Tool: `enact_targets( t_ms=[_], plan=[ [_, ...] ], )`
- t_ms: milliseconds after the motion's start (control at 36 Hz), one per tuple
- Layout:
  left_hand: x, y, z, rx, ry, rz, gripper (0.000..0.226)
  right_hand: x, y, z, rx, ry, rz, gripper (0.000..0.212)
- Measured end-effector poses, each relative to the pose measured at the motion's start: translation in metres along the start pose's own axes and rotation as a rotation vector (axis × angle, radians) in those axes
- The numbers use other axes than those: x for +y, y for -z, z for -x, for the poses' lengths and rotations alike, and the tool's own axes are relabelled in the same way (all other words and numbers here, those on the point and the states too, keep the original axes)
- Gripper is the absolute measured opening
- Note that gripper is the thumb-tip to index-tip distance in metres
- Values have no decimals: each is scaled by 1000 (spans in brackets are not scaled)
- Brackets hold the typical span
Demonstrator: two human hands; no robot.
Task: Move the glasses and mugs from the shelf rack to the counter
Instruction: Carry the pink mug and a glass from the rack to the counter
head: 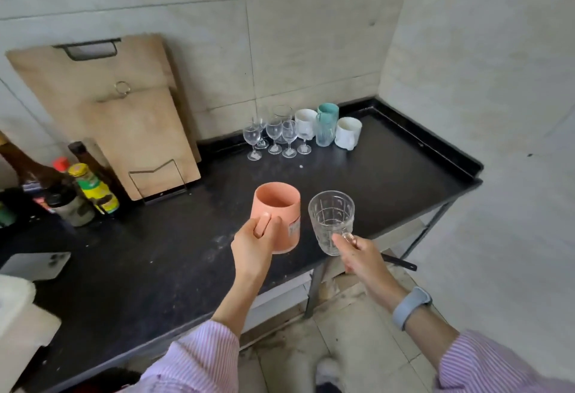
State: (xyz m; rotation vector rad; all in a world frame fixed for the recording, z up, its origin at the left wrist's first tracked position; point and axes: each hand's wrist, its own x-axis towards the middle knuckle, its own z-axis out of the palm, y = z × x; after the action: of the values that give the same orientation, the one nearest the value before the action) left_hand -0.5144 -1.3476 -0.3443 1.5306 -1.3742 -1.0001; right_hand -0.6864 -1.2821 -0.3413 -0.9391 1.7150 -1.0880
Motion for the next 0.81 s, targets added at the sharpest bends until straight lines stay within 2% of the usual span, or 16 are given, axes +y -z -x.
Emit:
enact_targets(
  t_ms=[139,472,639,806],
  plan=[
    [-12,-38,-63,19,72,4,10,3,0,-87,-49,-75,-25,43],
    [-53,-110,-217,174,243,-59,23,16,-24,-290,-254,-103,-11,41],
    [-81,-123,-268,267,287,-52,38,16,-51,-351,-309,-127,-15,44],
    [-92,-124,-293,315,301,-21,39,14,-73,-386,-359,-115,-17,46]
  ],
)
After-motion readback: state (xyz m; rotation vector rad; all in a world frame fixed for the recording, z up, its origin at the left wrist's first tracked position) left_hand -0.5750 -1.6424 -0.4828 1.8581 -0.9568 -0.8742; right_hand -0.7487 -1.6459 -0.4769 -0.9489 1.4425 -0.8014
